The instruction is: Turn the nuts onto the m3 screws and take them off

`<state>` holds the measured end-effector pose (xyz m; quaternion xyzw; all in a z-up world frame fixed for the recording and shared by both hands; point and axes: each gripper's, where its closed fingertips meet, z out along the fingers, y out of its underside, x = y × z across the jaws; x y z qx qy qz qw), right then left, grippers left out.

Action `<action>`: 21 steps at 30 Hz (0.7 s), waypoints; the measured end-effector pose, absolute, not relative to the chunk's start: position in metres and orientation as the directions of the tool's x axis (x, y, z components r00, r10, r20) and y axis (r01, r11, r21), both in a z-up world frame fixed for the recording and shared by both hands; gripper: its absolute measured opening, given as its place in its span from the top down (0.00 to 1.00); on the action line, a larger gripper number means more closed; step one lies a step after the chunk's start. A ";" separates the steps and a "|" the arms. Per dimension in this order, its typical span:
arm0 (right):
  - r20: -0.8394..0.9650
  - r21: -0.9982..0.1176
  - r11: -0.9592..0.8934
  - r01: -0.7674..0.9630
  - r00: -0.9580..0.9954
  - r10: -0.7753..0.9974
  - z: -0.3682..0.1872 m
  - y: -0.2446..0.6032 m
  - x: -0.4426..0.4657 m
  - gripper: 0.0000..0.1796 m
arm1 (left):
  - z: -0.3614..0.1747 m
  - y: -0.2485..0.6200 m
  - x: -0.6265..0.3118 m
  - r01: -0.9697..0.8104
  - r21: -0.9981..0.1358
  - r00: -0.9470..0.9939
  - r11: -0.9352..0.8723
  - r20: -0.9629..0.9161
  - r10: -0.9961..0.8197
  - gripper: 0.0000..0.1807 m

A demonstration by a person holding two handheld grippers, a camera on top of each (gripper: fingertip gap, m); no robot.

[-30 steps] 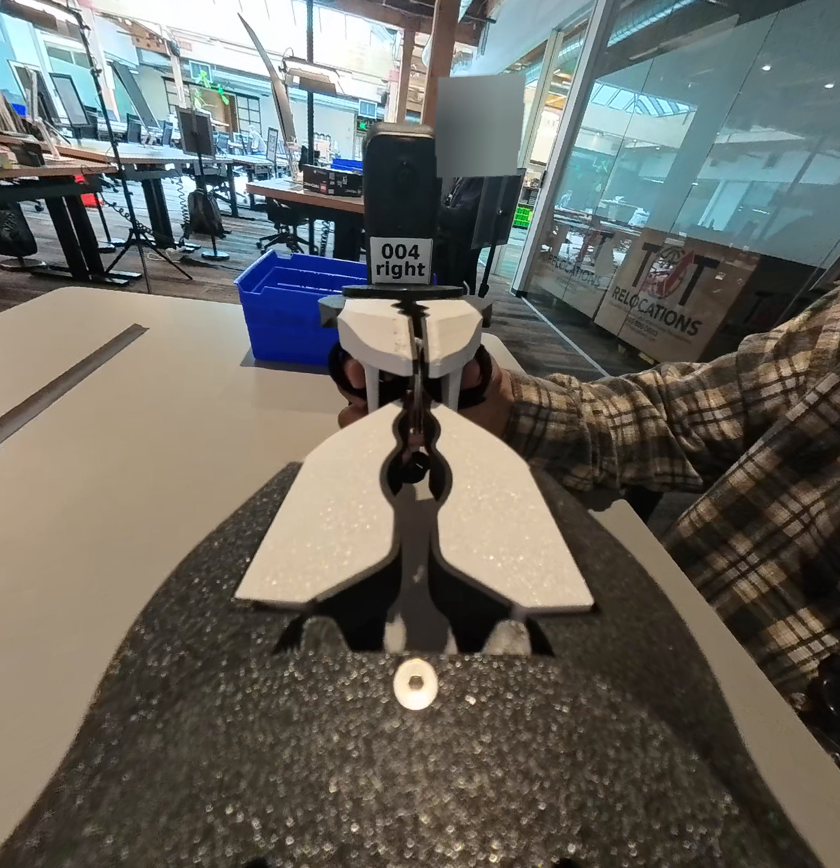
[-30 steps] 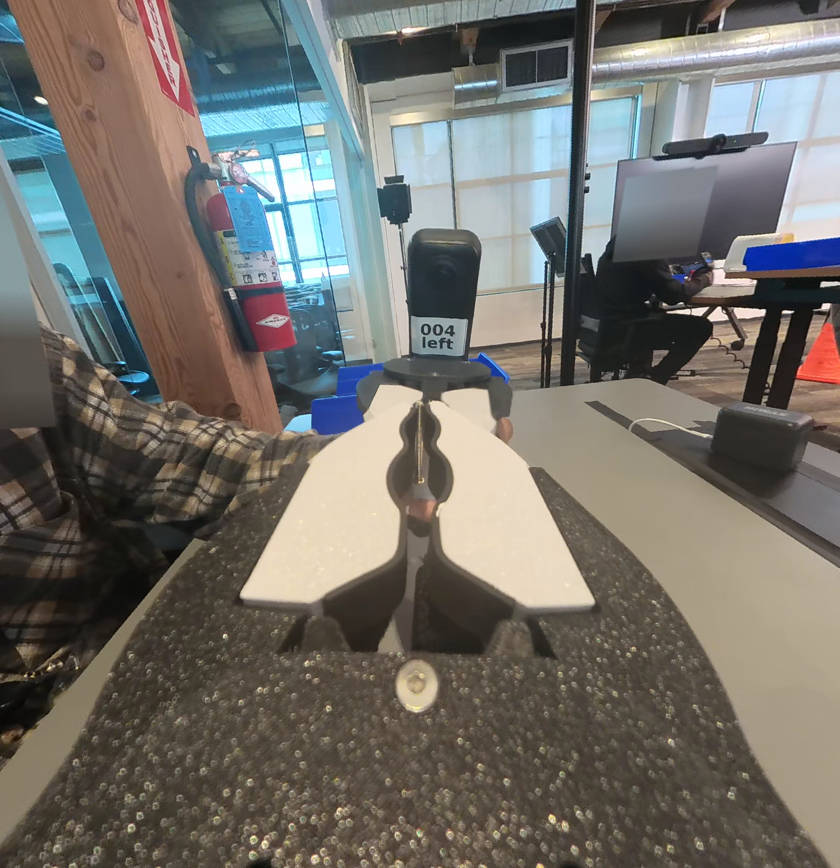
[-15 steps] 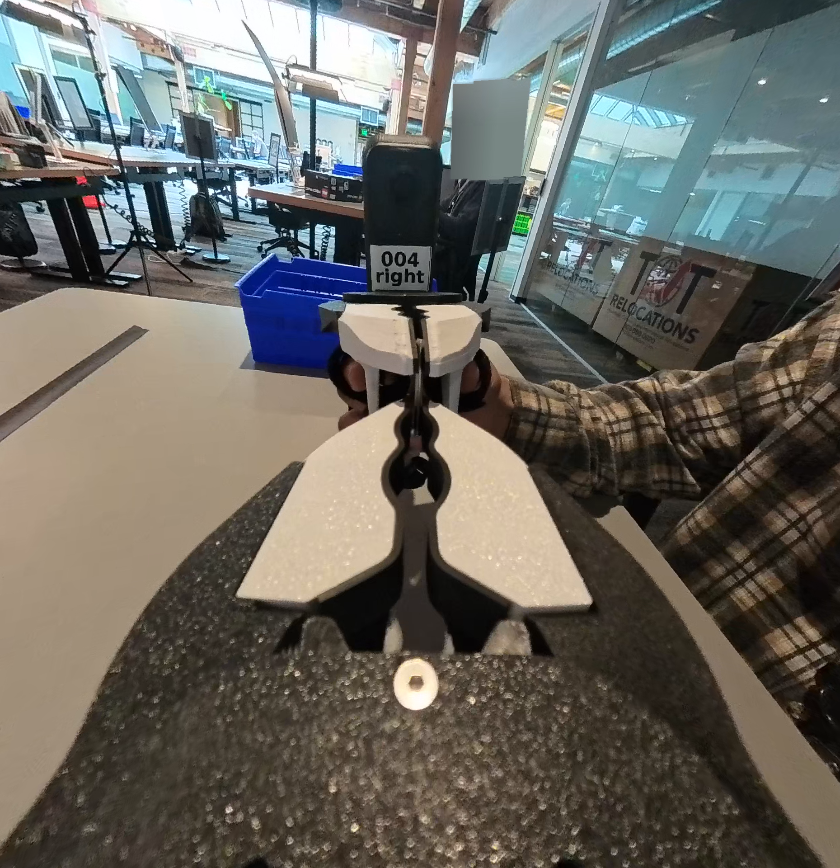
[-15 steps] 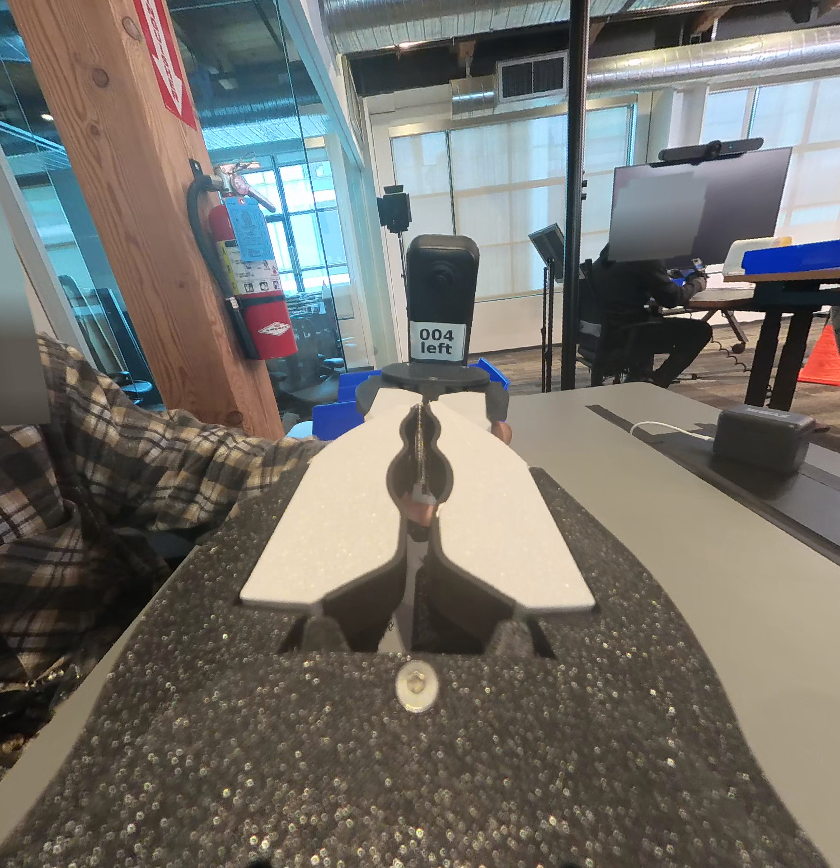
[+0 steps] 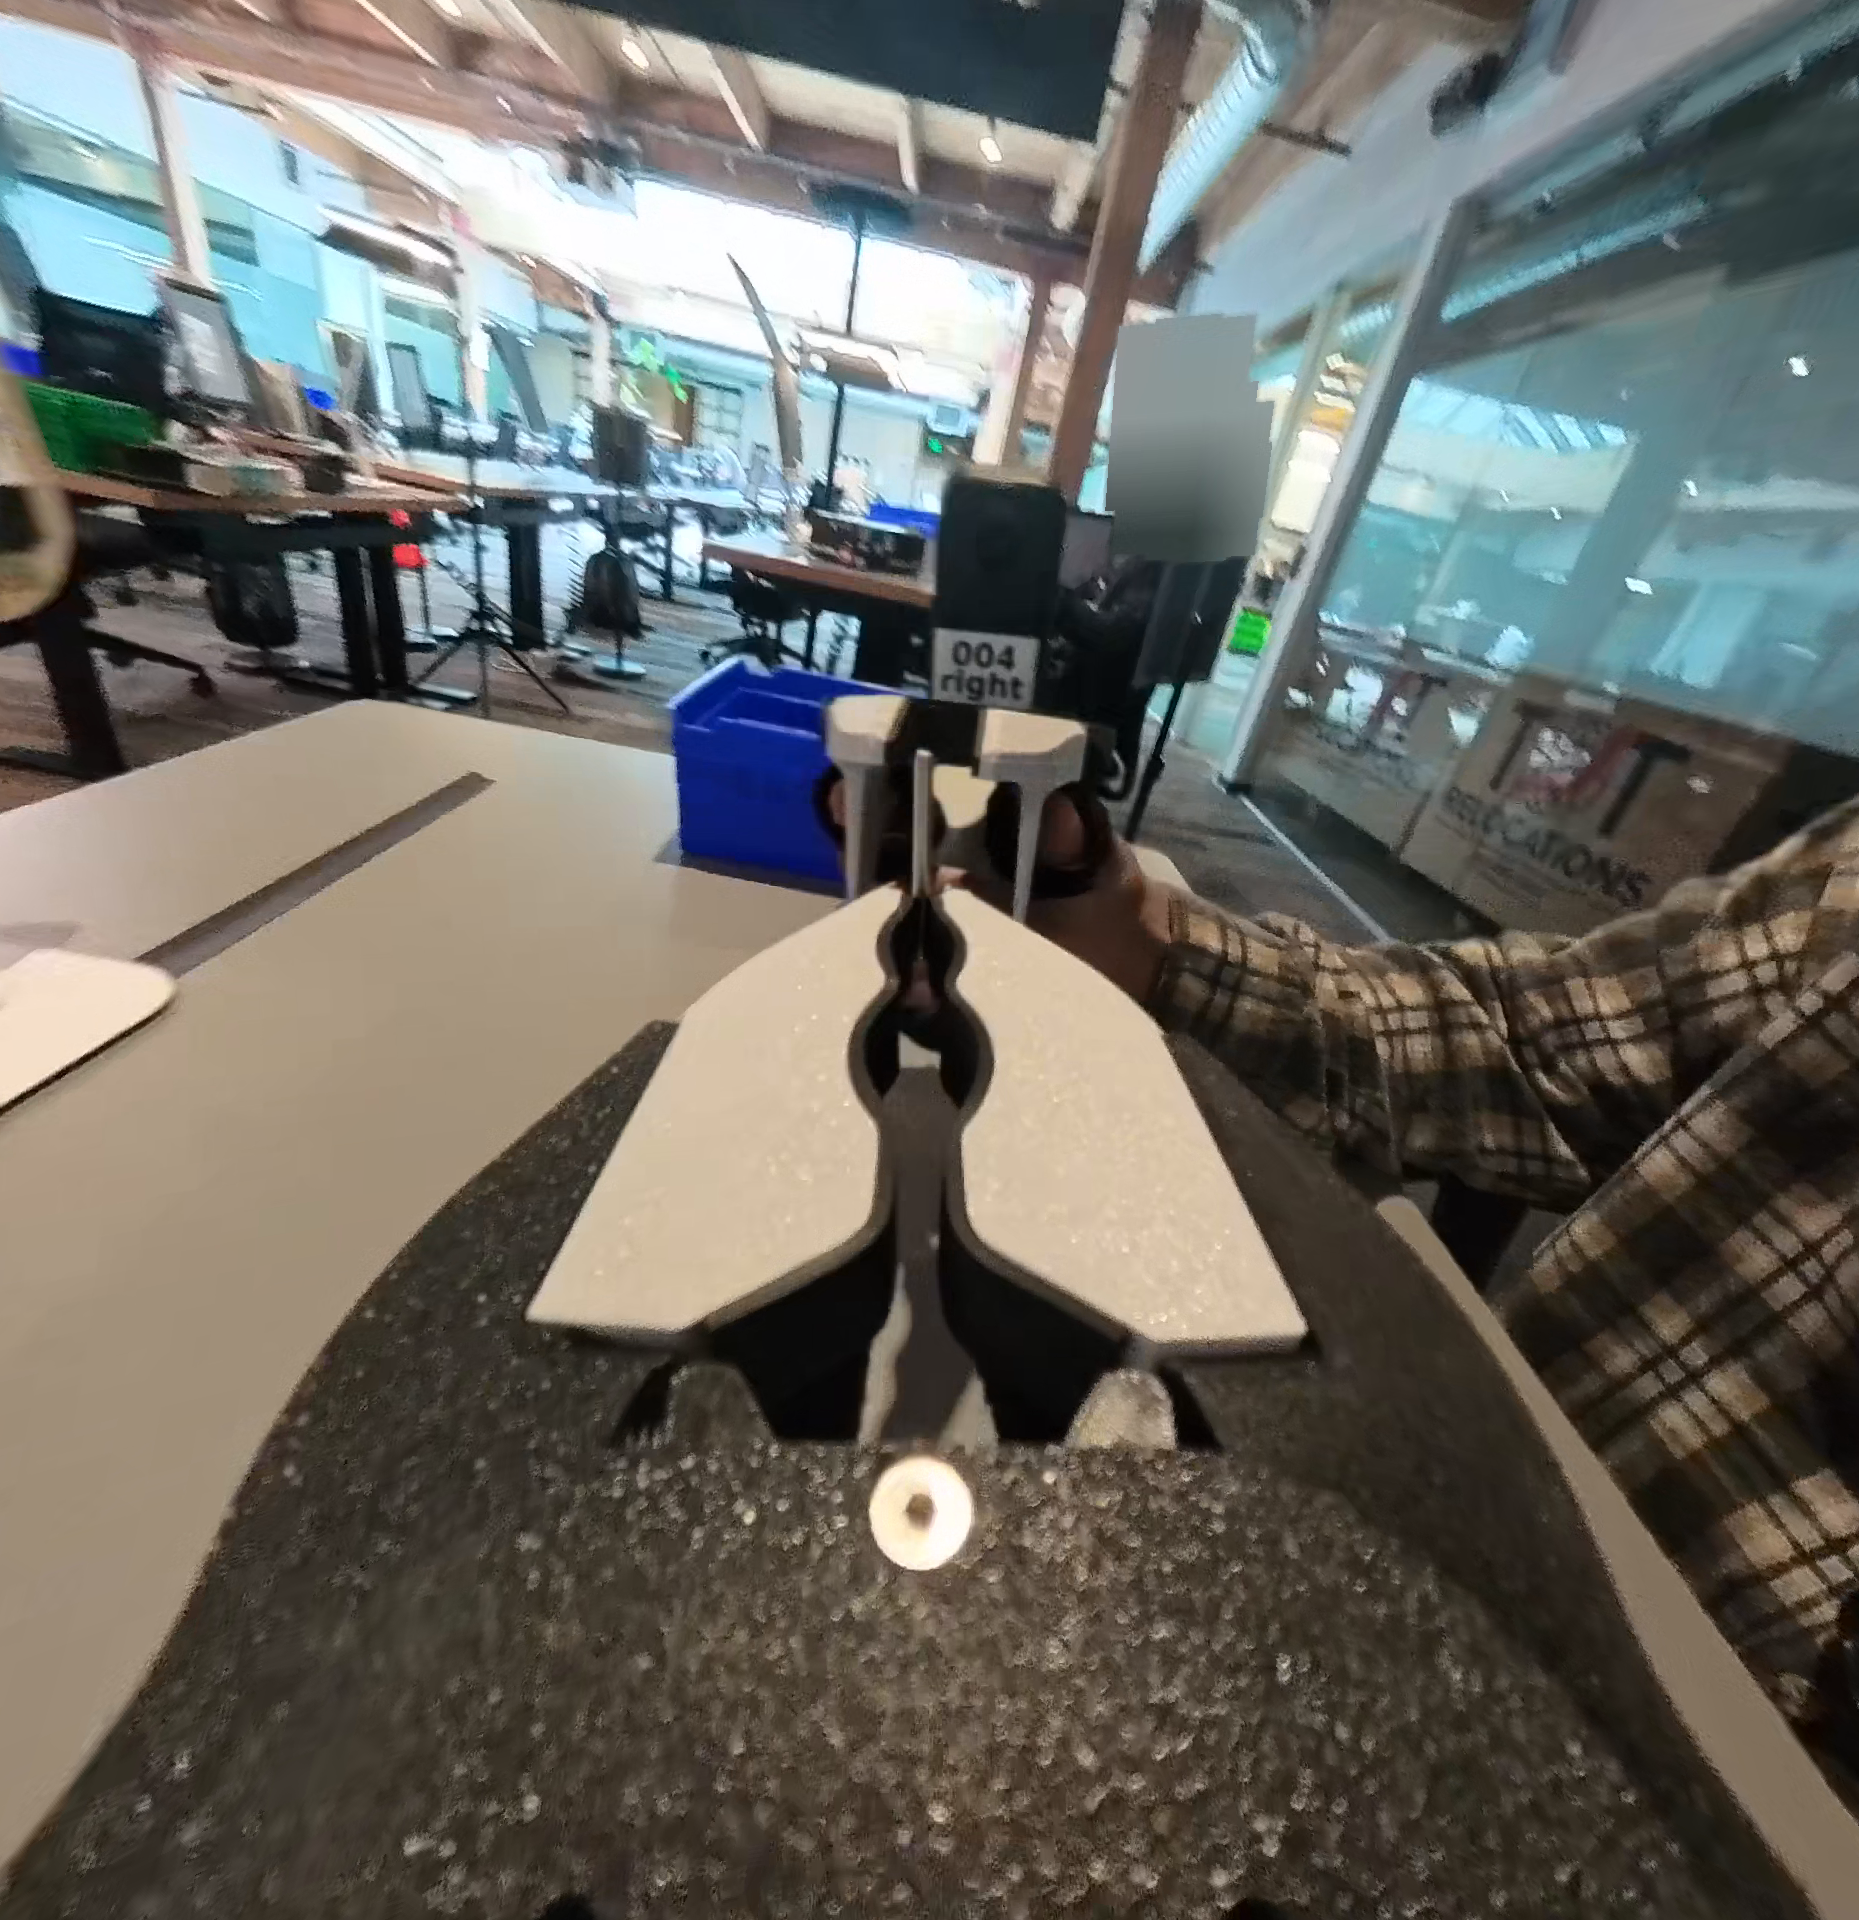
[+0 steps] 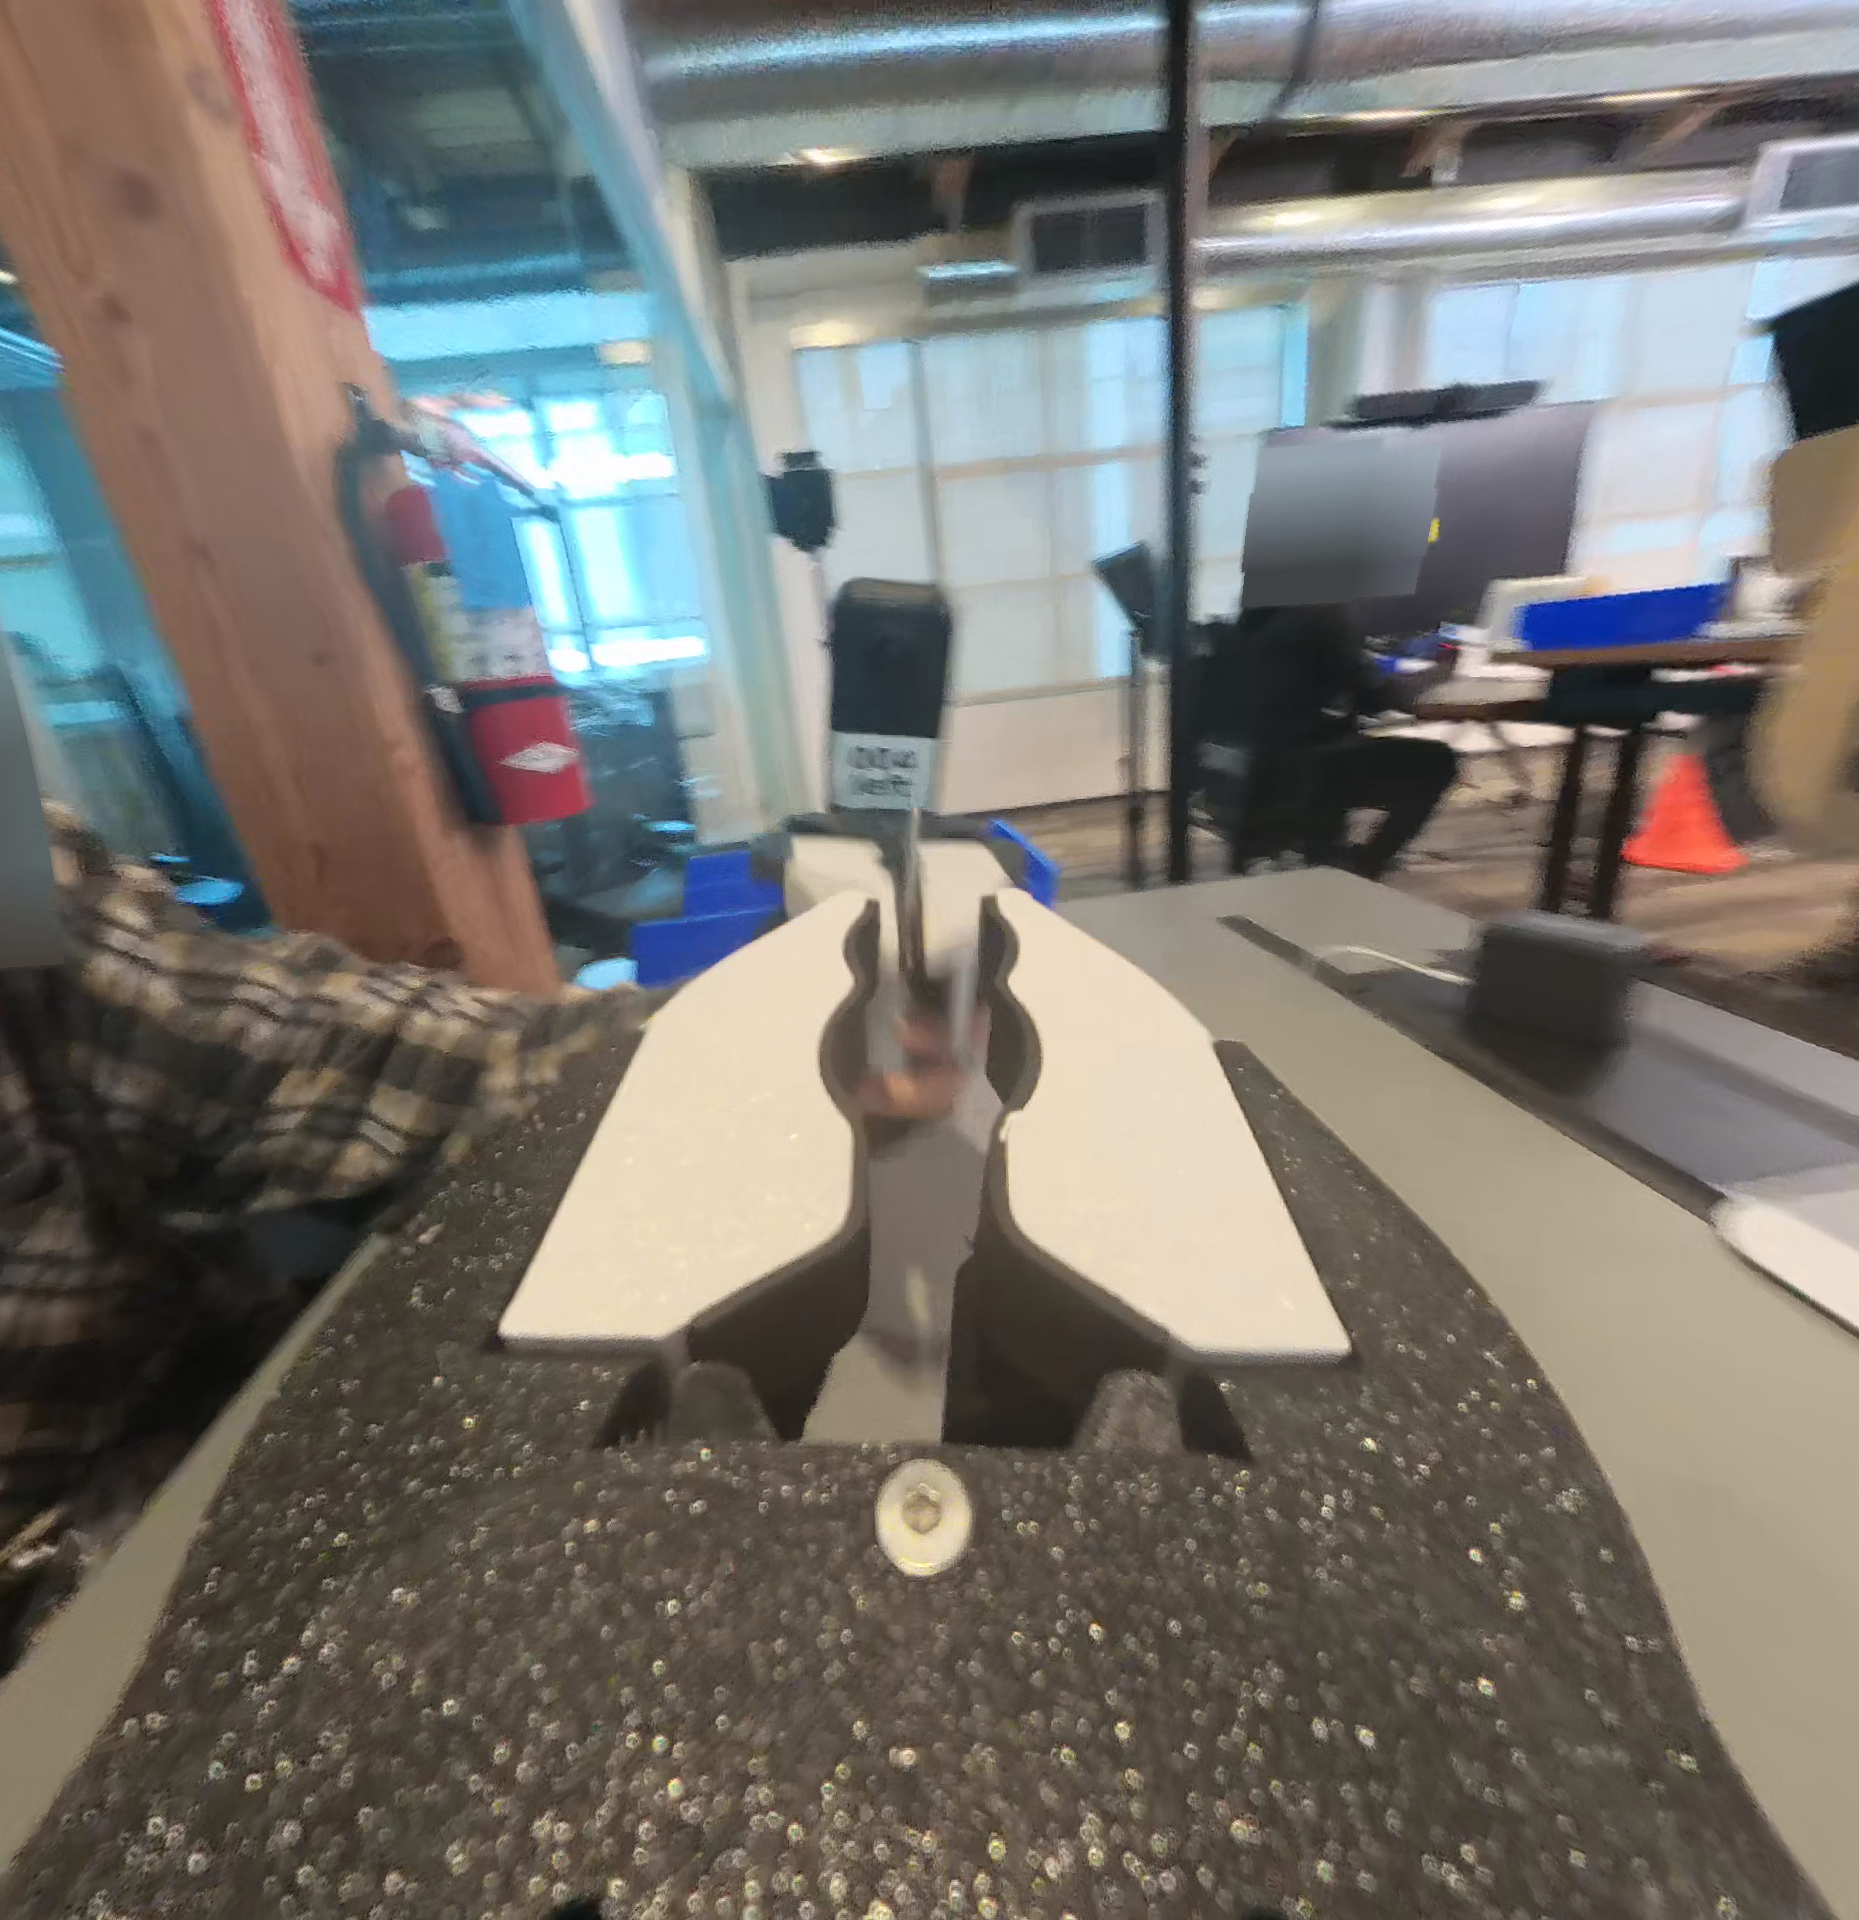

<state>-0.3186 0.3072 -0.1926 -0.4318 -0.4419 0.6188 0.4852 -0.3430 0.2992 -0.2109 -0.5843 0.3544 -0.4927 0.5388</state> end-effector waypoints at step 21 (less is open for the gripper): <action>0.003 -0.785 0.221 0.578 -0.355 0.935 -0.364 0.244 -0.376 0.91 | -0.241 0.299 -0.448 0.158 -0.971 0.502 -0.179 0.235 -0.832 0.99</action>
